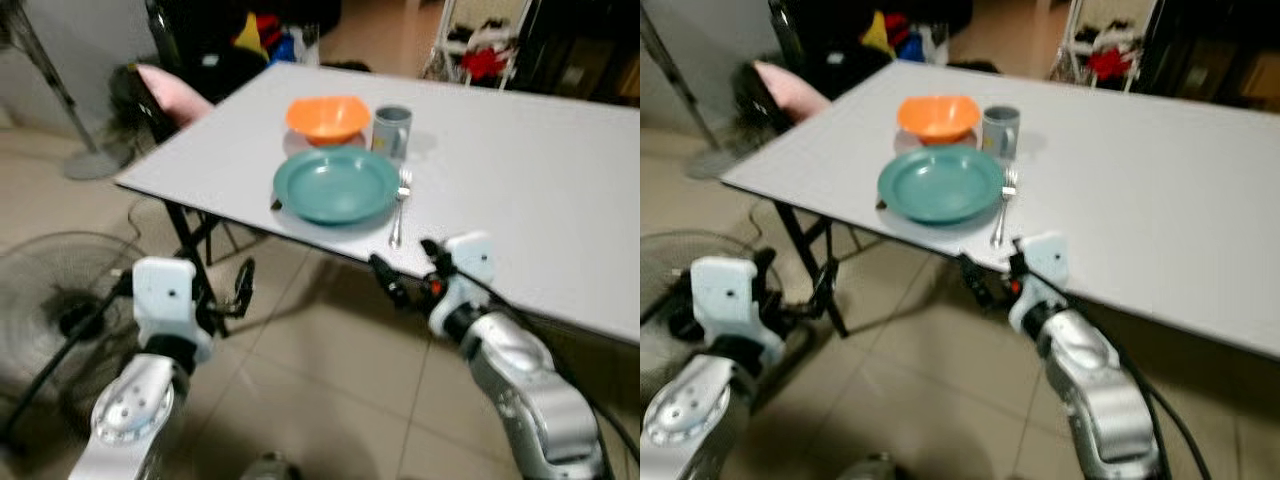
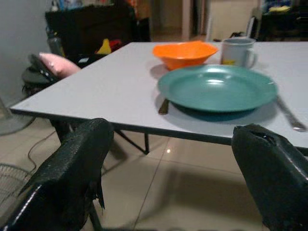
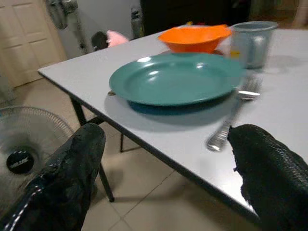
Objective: Setting the table
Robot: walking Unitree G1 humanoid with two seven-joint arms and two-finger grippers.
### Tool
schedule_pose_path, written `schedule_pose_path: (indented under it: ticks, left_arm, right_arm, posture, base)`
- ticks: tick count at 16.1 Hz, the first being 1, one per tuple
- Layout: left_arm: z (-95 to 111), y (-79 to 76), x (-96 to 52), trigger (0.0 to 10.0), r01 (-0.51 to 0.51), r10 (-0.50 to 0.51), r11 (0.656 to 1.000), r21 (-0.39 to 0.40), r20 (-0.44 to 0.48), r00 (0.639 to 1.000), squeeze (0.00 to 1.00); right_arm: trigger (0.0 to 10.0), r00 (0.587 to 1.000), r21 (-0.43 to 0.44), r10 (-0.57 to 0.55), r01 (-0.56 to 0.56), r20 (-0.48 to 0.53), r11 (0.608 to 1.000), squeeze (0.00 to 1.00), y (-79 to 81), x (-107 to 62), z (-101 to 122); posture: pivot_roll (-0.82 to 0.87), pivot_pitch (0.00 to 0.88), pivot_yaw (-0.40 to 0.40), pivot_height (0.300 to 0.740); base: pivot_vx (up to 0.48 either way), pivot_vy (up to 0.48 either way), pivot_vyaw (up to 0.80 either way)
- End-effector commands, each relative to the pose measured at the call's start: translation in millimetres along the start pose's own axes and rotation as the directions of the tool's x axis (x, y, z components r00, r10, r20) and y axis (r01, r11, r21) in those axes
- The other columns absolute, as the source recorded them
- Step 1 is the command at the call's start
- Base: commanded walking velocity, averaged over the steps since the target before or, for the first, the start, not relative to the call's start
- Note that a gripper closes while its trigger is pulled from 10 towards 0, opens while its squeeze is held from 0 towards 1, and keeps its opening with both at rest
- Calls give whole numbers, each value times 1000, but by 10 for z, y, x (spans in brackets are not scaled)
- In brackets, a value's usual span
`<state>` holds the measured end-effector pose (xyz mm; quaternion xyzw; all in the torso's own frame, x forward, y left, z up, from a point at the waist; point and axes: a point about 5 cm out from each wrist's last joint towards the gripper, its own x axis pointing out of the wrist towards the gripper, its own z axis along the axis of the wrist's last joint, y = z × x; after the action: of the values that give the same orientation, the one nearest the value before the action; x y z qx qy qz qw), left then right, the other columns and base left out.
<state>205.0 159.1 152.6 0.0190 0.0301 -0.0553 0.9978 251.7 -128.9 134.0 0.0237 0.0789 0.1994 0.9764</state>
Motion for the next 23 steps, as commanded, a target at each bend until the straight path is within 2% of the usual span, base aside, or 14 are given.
schedule_pose_path:
  ticks: [1, 7, 15, 23]
  left_arm:
    - [15, 24, 12, 10000, -8, 8, 1000, 13, 2, 1000, 0]
    - [18, 25, -13, 10000, -10, 10, 1000, 14, -1, 1000, 0]
    - [66, 89, -98, 10000, -74, 73, 997, 38, 31, 997, 0]
    - [115, 193, -141, 10000, -169, 162, 981, 97, 75, 984, 0]
  right_arm:
    - [10000, 1000, -4, 22, -22, 14, 1000, 0, 34, 12, 35]
    - [10000, 997, -25, 78, -78, 9, 997, 0, 105, 30, 30]
    - [10000, 979, -37, 203, -203, 7, 979, 0, 224, 66, 26]
    - [10000, 972, 12, 236, -236, 2, 972, 0, 248, 82, -40]
  posture:
    - [-71, 0, 57, 740]
    - [-61, 0, 51, 740]
    - [-31, 0, 26, 740]
    - [-13, 0, 6, 740]
  base:
    - [-262, 0, 0]
    - [-259, 0, 0]
    - [0, 0, 800]
    - [0, 0, 800]
